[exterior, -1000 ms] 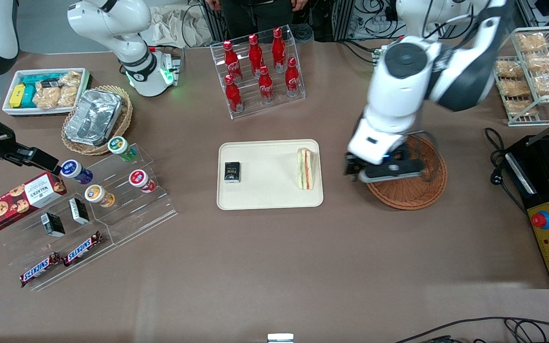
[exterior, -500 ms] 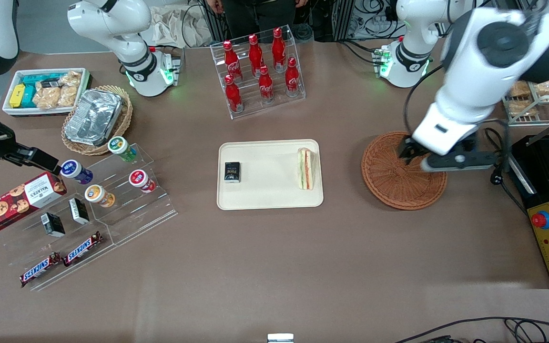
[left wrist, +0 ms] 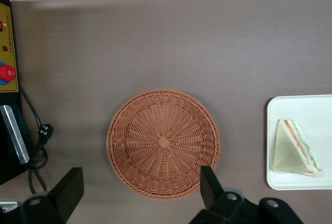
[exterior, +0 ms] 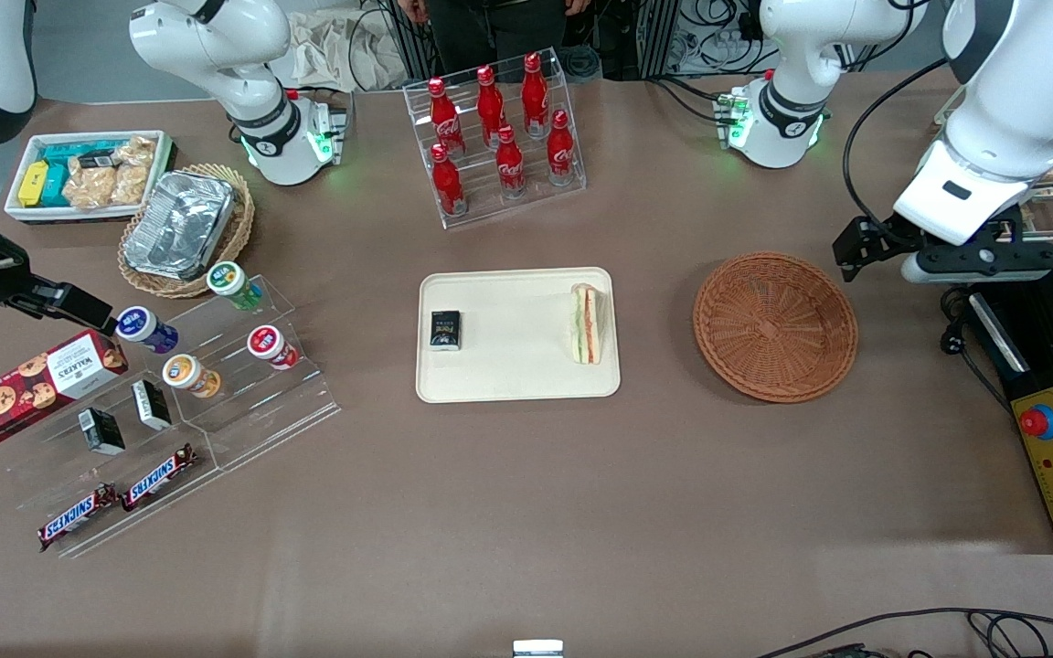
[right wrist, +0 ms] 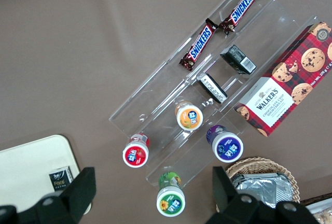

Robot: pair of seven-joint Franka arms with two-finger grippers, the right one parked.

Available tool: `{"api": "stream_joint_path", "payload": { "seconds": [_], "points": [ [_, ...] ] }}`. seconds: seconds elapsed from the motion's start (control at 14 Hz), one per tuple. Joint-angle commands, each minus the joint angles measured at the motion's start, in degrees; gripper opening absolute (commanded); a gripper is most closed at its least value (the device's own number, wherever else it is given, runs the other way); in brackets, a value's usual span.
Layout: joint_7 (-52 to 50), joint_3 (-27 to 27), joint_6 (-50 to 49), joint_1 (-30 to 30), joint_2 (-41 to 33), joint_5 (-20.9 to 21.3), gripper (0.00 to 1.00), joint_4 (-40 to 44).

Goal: Place sandwich from basket to tray

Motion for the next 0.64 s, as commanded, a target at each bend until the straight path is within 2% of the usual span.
{"api": "stream_joint_path", "payload": {
  "seconds": [0.0, 0.14, 0.29, 0.57],
  "points": [
    [4.3, 1.6, 0.4, -1.5, -1.1, -1.2, 1.0, -0.7],
    [4.6, 1.6, 0.5, -1.5, 1.0, -1.7, 1.0, 0.5],
    [4.6, 1.5, -0.3, -1.4, 3.9, -1.7, 1.0, 5.2],
    [6.5, 1.6, -1.4, -1.3, 4.2, -1.5, 1.0, 5.4]
  ]
}}
